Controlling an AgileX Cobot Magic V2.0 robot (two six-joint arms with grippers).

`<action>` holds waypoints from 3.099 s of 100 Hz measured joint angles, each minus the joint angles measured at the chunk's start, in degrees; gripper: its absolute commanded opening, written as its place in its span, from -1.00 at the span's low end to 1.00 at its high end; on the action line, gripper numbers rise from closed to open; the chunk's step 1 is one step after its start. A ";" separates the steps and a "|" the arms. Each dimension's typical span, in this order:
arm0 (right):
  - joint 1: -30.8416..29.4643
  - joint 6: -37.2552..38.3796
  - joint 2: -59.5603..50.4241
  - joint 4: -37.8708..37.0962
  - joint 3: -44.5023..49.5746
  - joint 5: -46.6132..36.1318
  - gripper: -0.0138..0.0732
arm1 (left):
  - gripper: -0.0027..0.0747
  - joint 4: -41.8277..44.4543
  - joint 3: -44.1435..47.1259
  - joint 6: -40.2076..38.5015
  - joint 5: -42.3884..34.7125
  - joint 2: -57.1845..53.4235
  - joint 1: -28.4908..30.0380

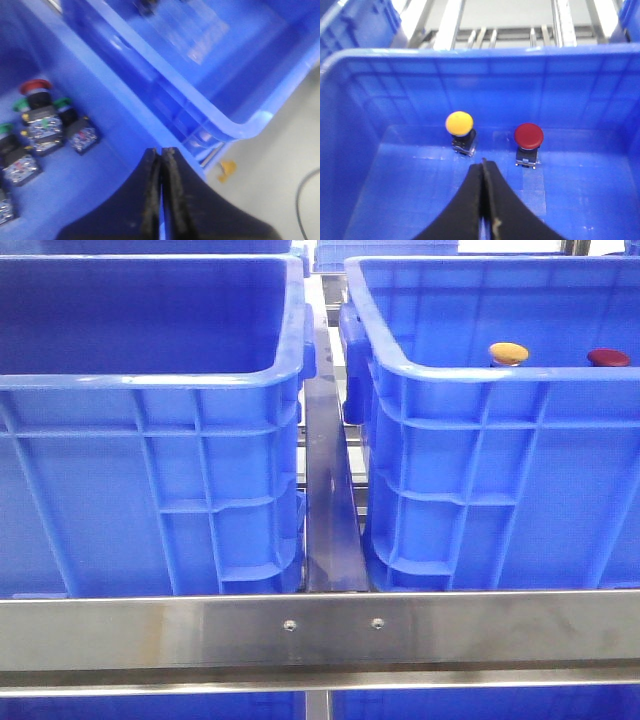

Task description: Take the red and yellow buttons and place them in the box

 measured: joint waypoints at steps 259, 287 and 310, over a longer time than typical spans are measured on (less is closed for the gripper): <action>2.08 0.00 -45.18 0.00 22.82 6.84 -0.83 | -0.98 18.32 62.39 -16.33 -33.34 -62.06 29.64; 2.08 0.00 -45.18 0.00 22.82 6.84 -0.83 | -0.98 18.45 62.93 -14.84 -32.42 -67.23 34.76; 2.08 0.00 -45.18 0.00 22.82 6.84 -0.83 | -0.98 18.45 62.93 -14.36 -32.52 -67.23 36.48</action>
